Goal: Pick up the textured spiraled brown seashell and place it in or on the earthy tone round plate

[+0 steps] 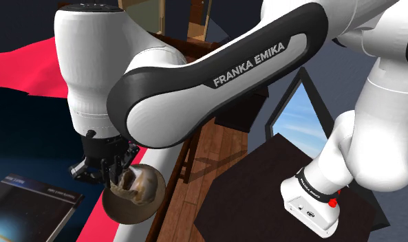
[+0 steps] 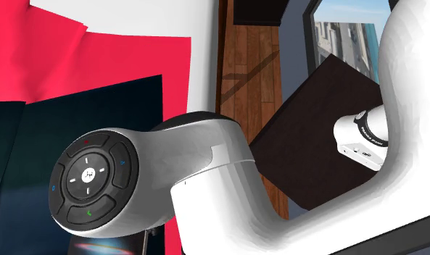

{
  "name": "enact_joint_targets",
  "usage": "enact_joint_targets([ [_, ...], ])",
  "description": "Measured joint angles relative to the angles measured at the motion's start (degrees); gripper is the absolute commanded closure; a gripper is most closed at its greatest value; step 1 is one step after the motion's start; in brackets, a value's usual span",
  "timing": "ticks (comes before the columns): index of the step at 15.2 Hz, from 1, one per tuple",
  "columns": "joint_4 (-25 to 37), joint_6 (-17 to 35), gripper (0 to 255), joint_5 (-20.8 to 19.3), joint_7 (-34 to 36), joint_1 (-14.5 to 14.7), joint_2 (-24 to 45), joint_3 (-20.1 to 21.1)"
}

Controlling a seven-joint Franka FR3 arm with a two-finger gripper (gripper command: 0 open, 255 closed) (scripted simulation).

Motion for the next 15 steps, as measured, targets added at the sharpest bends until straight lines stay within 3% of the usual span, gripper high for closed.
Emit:
enact_joint_targets([
  [3,-0.03,0.04,255,-0.01,0.01,0.01,0.01,0.00],
  [4,-0.02,0.04,0,-0.01,0.01,0.01,0.01,0.00],
  [10,0.00,0.05,0,-0.01,0.00,0.01,0.00,0.00],
  [15,2.57,-5.15,0,1.42,-0.95,-1.05,-2.88,0.42],
])
